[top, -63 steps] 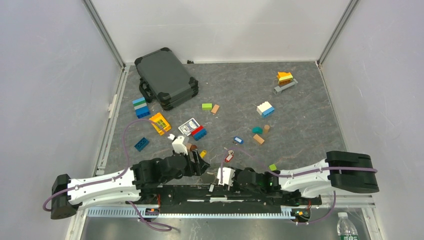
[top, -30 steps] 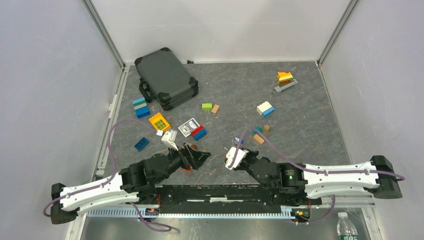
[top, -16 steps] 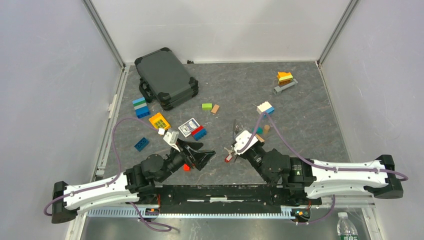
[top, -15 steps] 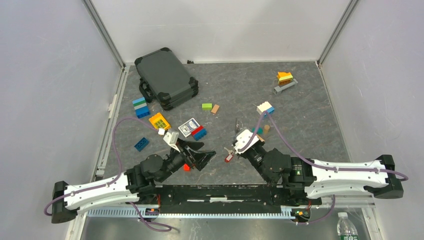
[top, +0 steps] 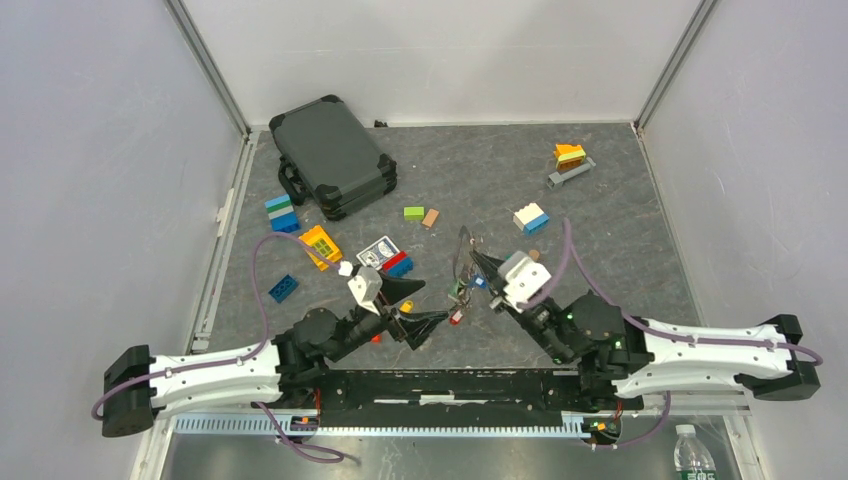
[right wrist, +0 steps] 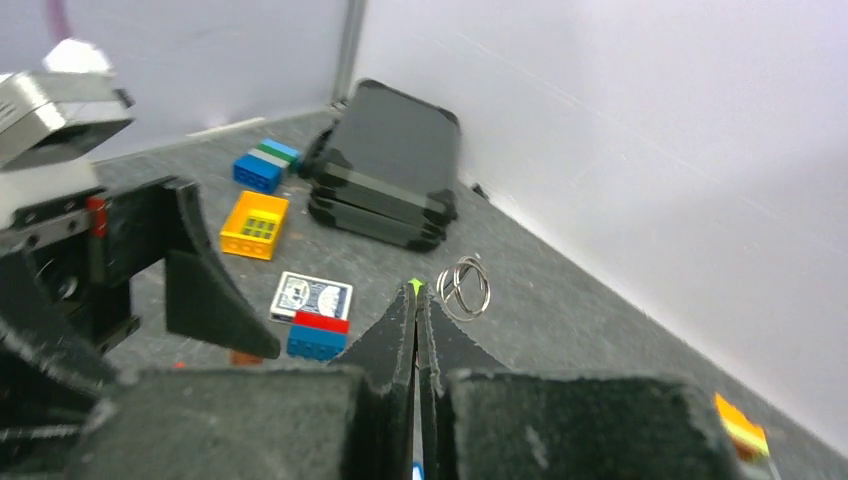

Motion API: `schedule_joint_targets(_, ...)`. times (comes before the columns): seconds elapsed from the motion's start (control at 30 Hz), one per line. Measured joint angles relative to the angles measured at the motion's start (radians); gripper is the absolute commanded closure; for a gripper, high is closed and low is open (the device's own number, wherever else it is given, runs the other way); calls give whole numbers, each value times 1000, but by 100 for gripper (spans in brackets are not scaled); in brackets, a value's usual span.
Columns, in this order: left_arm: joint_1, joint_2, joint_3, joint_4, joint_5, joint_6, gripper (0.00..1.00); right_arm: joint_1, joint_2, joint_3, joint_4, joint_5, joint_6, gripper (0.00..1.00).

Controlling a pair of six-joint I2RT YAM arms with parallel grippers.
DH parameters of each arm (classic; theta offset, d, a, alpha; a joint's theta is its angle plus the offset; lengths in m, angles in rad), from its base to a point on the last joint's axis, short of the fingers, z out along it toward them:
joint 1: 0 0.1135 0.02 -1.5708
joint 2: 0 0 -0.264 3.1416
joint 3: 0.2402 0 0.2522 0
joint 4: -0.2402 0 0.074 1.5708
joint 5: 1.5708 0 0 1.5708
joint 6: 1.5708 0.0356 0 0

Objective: Remove the keys from the keyring

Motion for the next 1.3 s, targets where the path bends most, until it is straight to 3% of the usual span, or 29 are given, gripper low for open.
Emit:
schedule_joint_targets(0.1, 0, -18, 4, 10, 45, 46, 6, 0, -82, -45, -1, -147, -56, 100)
schedule_joint_targets(0.13, 0, -72, 9, 16, 115, 86, 6, 0, -142, -61, -21, -289, -105, 100)
schedule_joint_targets(0.33, 0, -130, 23, 13, 210, 124, 0, -2, -198, -67, -92, -529, -171, 100)
schedule_joint_targets(0.63, 0, -90, 62, 10, 253, 166, 2, -2, -174, -67, -126, -793, -181, 100)
schedule_joint_targets(0.8, 0, -82, 65, 0, 280, 174, 38, -2, -164, -71, -124, -844, -180, 100)
schedule_joint_targets(0.97, 0, -75, 89, -31, 342, 184, 96, -2, -178, -79, -105, -842, -180, 100)
schedule_joint_targets(1.07, 0, -76, 100, -47, 389, 183, 98, -1, -203, -91, -98, -830, -183, 100)
schedule_joint_targets(1.13, -2, -86, 124, -88, 436, 190, 98, -2, -230, -101, -98, -808, -182, 95)
schedule_joint_targets(1.2, -2, -89, 180, -188, 462, 217, 98, -2, -255, -109, -100, -773, -185, 80)
schedule_joint_targets(1.3, -2, -41, 381, -505, 470, 312, 98, -2, -282, -109, -114, -693, -185, 62)
